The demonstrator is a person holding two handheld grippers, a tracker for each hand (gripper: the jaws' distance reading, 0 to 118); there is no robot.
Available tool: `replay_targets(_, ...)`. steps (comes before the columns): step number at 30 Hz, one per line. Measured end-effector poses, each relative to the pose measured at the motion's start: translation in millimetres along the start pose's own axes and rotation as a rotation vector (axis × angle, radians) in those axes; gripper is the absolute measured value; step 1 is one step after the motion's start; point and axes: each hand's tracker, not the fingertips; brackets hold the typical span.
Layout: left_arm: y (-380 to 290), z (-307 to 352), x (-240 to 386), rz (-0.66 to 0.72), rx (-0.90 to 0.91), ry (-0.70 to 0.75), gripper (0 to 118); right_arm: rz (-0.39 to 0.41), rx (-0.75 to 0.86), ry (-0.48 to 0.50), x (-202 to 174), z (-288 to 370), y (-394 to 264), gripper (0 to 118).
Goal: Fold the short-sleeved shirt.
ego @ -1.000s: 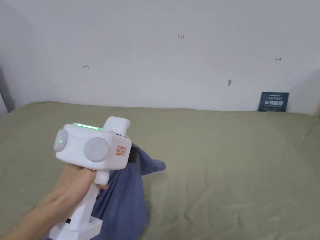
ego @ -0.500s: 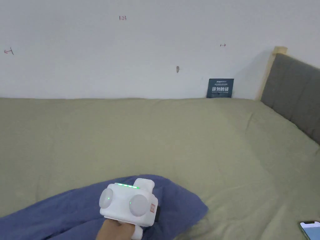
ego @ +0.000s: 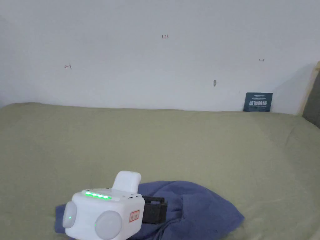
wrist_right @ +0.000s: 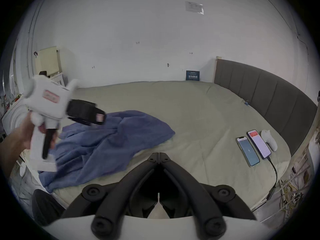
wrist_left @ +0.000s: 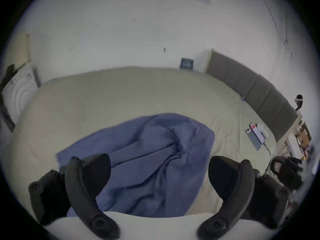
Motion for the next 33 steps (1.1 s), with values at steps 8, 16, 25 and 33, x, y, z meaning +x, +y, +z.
replay_targets(8, -94.0, 146.9, -67.5, 0.158, 0.092, 0.23, 0, 0.038, 0.045, 0.082, -31.1, 25.1, -0.3, 0)
replay_targets(16, -144.9, 204.2, -121.5, 0.222, 0.076, 0.427, 0, 0.069, 0.048, 0.128, -59.2, 24.2, -0.1, 0)
replay_targets(25, -151.7, 131.1, -197.4, 0.335, -0.122, 0.406, 0, 0.094, 0.007, 0.134, -74.7, 9.8, -4.2, 0)
replay_targets(33, -165.8, 49.1, -251.5, 0.278, -0.308, 0.475, 114, 0.095, -0.054, 0.104, -69.2, -7.6, -13.6, 0)
